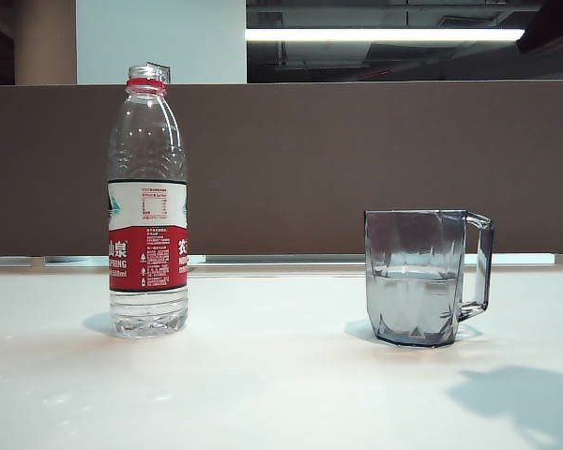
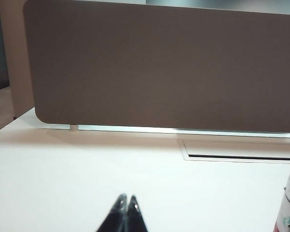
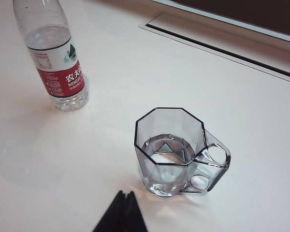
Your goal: Pick up the mineral water bottle with the left hand on the table and pour water into the mug until it's half full.
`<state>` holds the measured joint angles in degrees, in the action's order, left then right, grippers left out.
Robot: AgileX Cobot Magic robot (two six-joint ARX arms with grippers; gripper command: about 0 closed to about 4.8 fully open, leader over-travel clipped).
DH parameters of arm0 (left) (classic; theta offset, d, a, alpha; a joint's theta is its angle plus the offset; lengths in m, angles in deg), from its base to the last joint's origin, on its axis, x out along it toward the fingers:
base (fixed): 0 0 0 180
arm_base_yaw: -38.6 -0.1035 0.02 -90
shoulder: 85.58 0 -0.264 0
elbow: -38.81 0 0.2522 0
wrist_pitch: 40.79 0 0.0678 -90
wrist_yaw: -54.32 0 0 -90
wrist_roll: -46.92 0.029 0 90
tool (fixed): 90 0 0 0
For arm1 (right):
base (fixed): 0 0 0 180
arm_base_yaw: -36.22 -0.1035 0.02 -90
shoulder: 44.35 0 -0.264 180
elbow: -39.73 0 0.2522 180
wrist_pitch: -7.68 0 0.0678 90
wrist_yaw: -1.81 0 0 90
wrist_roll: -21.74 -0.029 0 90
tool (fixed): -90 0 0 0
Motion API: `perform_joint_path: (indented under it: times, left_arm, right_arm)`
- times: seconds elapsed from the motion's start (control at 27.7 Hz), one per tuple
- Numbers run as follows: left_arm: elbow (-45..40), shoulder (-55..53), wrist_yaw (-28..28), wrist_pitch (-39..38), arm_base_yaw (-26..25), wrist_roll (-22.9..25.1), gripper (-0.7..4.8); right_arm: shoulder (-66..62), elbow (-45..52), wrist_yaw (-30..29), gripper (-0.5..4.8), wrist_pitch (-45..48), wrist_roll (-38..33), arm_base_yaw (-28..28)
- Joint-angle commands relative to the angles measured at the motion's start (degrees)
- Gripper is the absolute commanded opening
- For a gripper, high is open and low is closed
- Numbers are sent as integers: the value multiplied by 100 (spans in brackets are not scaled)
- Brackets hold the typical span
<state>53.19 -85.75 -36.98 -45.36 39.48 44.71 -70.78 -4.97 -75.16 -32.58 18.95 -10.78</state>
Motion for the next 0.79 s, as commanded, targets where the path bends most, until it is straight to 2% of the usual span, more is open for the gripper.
perform_joint_path:
  times: [0.04, 0.14, 0.22, 0.36, 0.51, 0.61, 0.72, 0.79]
  left_arm:
    - [7, -7, -22, 55, 2, 7, -5]
    - [7, -7, -22, 50, 2, 7, -5]
    - [7, -7, -20, 48, 0, 7, -5]
    - [7, -7, -20, 28, 0, 7, -5]
    - [7, -7, -20, -26, -2, 7, -5]
    - [7, -7, -17, -57, -2, 7, -5]
    - [7, -7, -20, -55, -2, 7, -5]
    - [7, -7, -20, -57, -2, 7, -5]
  right_arm:
    - [105, 146, 192, -1, 142, 2, 22]
    - [516, 638, 1001, -1, 542, 2, 391]
    - [927, 1073, 1034, -1, 1207, 9, 962]
    - [1344, 1569, 990, -1, 1849, 66, 1884]
    - [1552, 2017, 476, -1, 2308, 605, 2800]
    - [1679, 2302, 22, -1, 2669, 629, 3348]
    - [1902, 2490, -393, -1, 2800, 629, 3735]
    - [2074, 2581, -415, -1, 2811, 629, 3901]
